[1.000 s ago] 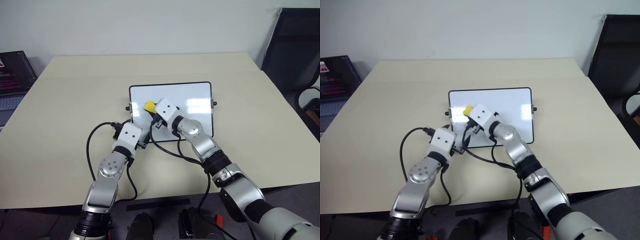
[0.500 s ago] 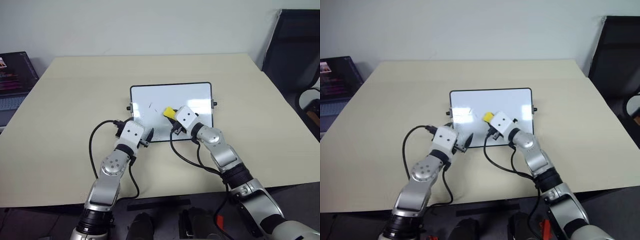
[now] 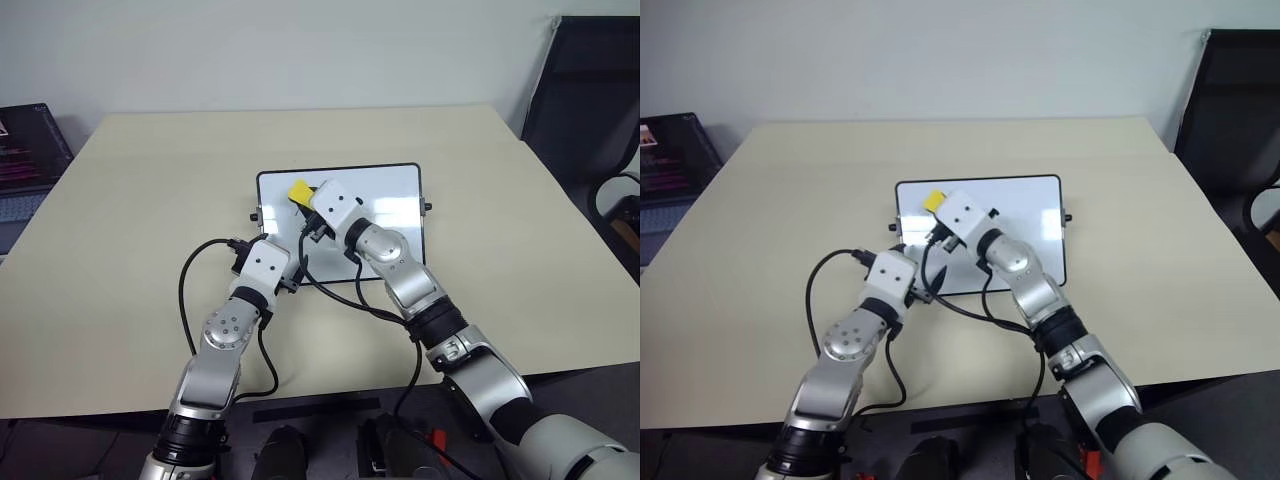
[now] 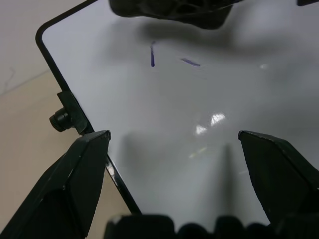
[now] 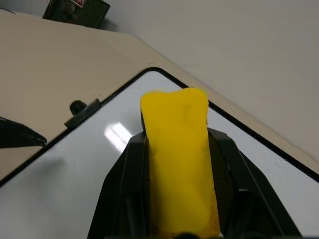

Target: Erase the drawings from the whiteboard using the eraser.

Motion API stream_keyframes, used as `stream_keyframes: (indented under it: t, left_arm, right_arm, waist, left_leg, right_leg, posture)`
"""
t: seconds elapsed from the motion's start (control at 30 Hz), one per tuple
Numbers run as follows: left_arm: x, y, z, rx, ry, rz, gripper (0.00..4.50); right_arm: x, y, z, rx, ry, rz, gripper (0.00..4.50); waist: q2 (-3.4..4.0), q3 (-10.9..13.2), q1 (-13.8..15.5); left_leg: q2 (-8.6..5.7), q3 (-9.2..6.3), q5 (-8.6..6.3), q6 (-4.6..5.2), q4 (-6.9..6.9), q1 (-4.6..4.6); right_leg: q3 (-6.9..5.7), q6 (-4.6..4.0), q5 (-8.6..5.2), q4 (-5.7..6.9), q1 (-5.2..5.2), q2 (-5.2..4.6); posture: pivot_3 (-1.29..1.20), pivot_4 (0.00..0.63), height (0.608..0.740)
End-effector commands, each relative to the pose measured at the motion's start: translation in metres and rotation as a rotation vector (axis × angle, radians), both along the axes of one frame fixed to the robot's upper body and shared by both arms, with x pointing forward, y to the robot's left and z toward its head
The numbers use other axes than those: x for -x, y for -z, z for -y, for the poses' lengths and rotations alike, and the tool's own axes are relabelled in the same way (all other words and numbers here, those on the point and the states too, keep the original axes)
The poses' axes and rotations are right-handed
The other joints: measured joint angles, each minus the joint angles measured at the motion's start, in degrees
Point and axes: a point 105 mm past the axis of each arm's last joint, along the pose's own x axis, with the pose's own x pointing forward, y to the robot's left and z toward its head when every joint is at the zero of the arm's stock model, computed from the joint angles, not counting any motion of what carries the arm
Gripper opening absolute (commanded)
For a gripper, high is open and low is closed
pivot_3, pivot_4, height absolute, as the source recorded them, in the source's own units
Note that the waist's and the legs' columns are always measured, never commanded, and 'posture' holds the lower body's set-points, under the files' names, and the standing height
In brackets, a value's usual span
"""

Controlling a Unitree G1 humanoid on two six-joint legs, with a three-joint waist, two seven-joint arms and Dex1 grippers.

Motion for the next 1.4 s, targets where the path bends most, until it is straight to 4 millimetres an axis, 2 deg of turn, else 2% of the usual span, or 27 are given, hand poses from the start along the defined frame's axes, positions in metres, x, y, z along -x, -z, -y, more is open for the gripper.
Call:
stream_keyframes:
  t: [0.03, 0.17, 0.33, 0.47, 0.8, 0.97, 1.23, 1.4]
  left_arm:
    - [0.003, -0.014, 0.002, 0.004, 0.002, 0.057, 4.5]
    - [0.004, -0.014, 0.001, 0.011, -0.009, 0.059, 4.5]
    - [0.002, -0.014, 0.003, 0.017, -0.007, 0.057, 4.5]
    - [0.0, -0.014, 0.007, 0.022, 0.001, 0.057, 4.5]
    - [-0.001, -0.013, 0.012, 0.022, 0.037, 0.053, 4.5]
    - [-0.005, -0.014, 0.015, 0.02, 0.05, 0.059, 4.5]
    - [-0.005, -0.015, 0.015, 0.021, 0.052, 0.062, 4.5]
    - [-0.002, -0.016, 0.014, 0.022, 0.041, 0.066, 4.5]
  right_arm:
    - [0.0, 0.0, -0.006, 0.049, -0.024, -0.009, 1.22]
    - [0.002, 0.032, 0.0, 0.158, -0.025, -0.102, 1.22]
    - [0.004, 0.05, 0.01, 0.216, -0.001, -0.169, 1.22]
    - [0.003, 0.052, 0.022, 0.221, 0.033, -0.179, 1.22]
    - [0.007, 0.065, 0.075, 0.239, 0.137, -0.213, 1.22]
    - [0.005, 0.053, 0.067, 0.208, 0.13, -0.179, 1.22]
    - [0.007, 0.021, 0.03, 0.11, 0.034, -0.072, 1.22]
    - [0.011, 0.012, 0.028, 0.013, 0.002, -0.048, 1.22]
  waist:
    - [0.0, 0.0, 0.1]
    - [0.0, 0.0, 0.09]
    - [0.0, 0.0, 0.03]
    - [-0.01, -0.01, 0.14]
    - [-0.04, -0.03, 0.31]
    - [-0.04, -0.03, 0.25]
    - [-0.04, -0.02, -0.15]
    - [-0.04, -0.01, -0.08]
  left_leg:
    - [0.0, -0.01, 0.0, 0.0, 0.0, 0.0]
    - [0.0, -0.02, 0.0, 0.0, 0.0, 0.0]
    - [0.01, -0.01, 0.0, 0.0, 0.01, 0.09]
    - [0.0, -0.01, 0.0, 0.0, 0.02, 0.21]
    - [-0.04, -0.02, 0.01, 0.01, 0.04, 0.26]
    - [-0.04, 0.0, 0.02, 0.02, 0.04, 0.37]
    - [0.0, 0.06, 0.02, 0.03, -0.03, 0.4]
    - [0.0, 0.05, 0.01, 0.02, -0.04, 0.05]
  right_leg:
    - [0.0, 0.0, 0.0, 0.0, 0.0, 0.0]
    - [-0.01, -0.01, -0.01, 0.0, 0.0, 0.0]
    - [-0.01, -0.02, -0.02, 0.08, 0.04, 0.0]
    - [-0.02, -0.04, -0.03, 0.15, 0.11, 0.0]
    - [-0.04, -0.03, -0.04, 0.14, 0.17, -0.01]
    - [-0.04, -0.03, -0.04, 0.15, 0.24, 0.0]
    - [0.01, -0.04, -0.04, 0.16, 0.19, 0.02]
    - [-0.01, -0.06, -0.06, 0.07, -0.02, 0.02]
  posture:
    - [0.0, 0.15, 0.74]
    - [0.0, 0.15, 0.74]
    - [0.0, 0.15, 0.74]
    - [0.0, 0.15, 0.74]
    - [0.0, 0.15, 0.74]
    - [0.0, 0.15, 0.74]
    - [0.0, 0.15, 0.74]
    - [0.0, 0.15, 0.74]
